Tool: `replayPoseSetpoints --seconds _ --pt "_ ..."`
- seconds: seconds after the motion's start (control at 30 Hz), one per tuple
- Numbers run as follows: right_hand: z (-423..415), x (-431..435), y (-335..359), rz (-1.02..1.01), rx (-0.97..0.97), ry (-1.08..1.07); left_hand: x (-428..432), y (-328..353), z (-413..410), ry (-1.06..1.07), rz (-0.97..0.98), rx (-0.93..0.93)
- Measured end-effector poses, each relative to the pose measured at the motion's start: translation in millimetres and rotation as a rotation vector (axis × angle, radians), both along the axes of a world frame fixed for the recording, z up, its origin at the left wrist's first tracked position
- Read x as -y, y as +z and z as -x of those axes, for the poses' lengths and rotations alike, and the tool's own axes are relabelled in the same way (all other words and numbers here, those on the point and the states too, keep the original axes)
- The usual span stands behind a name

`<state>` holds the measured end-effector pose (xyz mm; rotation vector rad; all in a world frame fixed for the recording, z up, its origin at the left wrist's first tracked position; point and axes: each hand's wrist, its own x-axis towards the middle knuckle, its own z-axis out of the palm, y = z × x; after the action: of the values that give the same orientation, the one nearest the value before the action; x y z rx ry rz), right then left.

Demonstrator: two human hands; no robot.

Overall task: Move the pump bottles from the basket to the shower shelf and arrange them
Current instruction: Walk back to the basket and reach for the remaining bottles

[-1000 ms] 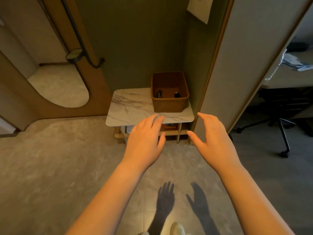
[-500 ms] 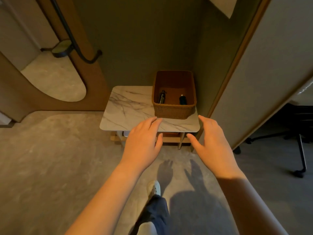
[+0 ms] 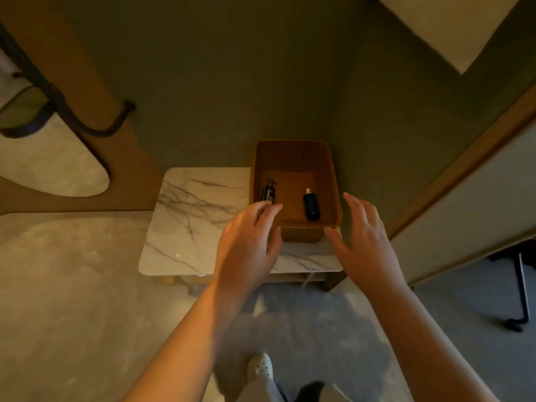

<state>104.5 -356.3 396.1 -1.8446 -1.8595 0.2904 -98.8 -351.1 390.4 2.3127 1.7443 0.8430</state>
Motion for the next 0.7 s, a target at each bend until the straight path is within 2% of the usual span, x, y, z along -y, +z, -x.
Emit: replayPoseSetpoints --seconds 0.3,0.5,0.7 --pt "-21.1 -106.5 -47.9 0.139 -0.028 0.028 -109.3 -50.8 -12.9 -0.017 0.139 -0.067" --pt "-41.2 -201.7 -94.7 0.251 -0.162 0.043 -173.4 -76.5 -25.4 0.052 0.192 -0.038" --pt "-56.7 -279.8 -139.4 0.307 -0.112 0.052 -235.0 -119.0 -44.8 0.062 0.270 -0.042"
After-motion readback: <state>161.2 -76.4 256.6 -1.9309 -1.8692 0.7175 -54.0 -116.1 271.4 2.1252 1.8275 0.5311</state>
